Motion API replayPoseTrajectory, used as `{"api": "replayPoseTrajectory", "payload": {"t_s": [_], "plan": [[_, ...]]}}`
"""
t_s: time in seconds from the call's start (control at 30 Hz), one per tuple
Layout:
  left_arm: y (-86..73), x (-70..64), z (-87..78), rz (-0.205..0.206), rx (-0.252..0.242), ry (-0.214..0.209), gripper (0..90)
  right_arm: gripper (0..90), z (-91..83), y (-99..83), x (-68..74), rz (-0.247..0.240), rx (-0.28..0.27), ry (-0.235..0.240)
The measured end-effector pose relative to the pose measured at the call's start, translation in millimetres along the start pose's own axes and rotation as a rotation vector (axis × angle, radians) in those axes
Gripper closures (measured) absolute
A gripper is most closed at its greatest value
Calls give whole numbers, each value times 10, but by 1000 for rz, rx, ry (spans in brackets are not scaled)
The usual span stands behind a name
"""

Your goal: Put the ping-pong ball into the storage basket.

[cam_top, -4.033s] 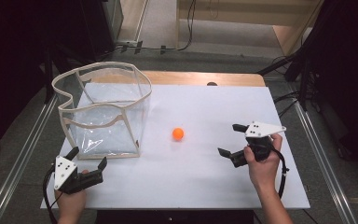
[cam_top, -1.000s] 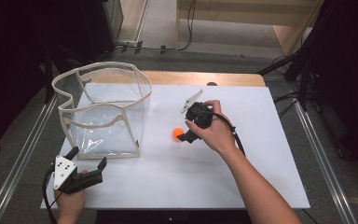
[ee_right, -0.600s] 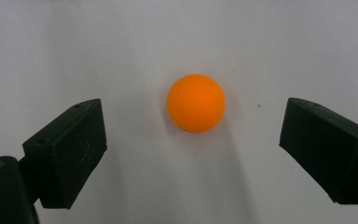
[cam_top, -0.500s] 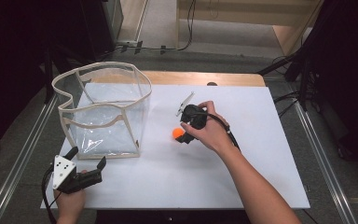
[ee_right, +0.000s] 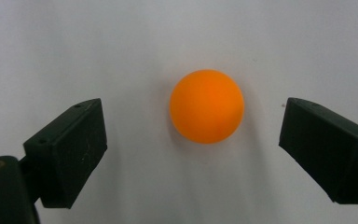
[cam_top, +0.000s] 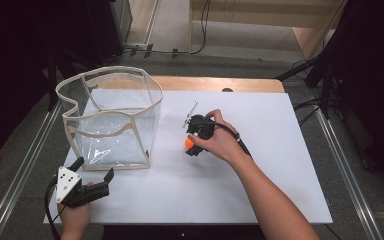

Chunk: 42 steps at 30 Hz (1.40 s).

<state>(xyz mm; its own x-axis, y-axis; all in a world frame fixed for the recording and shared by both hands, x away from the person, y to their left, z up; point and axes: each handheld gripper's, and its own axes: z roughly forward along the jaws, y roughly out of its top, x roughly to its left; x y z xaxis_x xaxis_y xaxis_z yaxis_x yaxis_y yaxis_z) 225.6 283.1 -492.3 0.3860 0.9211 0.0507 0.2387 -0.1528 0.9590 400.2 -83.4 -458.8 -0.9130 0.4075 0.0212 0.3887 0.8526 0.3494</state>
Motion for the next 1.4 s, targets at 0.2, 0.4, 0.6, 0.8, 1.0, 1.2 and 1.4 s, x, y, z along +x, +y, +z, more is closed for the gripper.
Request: {"api": "replayPoseTrajectory", "payload": {"t_s": [0.2, 0.4, 0.6, 0.8, 1.0, 1.2, 1.4], "plan": [[-1, 2, -15, -1, 1, -6, 0, 235, 14, 31, -48, 33, -7, 5], [-2, 1, -11, -2, -1, -5, 0, 267, 49, 51, -52, 26, 10, 8], [-3, 0, -6, -1, -1, -4, 0, 305, 117, 75, -44, 18, 46, 4], [-4, 1, -7, -1, 1, -4, 0, 340, 148, 129, -65, 25, 64, -9], [-5, -3, -11, 3, 2, -7, 0, 401, 194, 150, -64, 13, 91, -26], [-6, -7, -8, 5, 1, -6, 0, 479, 209, 150, -58, 0, 102, -21], [-6, -7, -7, 5, 0, -6, 0, 484, 177, 145, -81, 15, 92, -16]]}}
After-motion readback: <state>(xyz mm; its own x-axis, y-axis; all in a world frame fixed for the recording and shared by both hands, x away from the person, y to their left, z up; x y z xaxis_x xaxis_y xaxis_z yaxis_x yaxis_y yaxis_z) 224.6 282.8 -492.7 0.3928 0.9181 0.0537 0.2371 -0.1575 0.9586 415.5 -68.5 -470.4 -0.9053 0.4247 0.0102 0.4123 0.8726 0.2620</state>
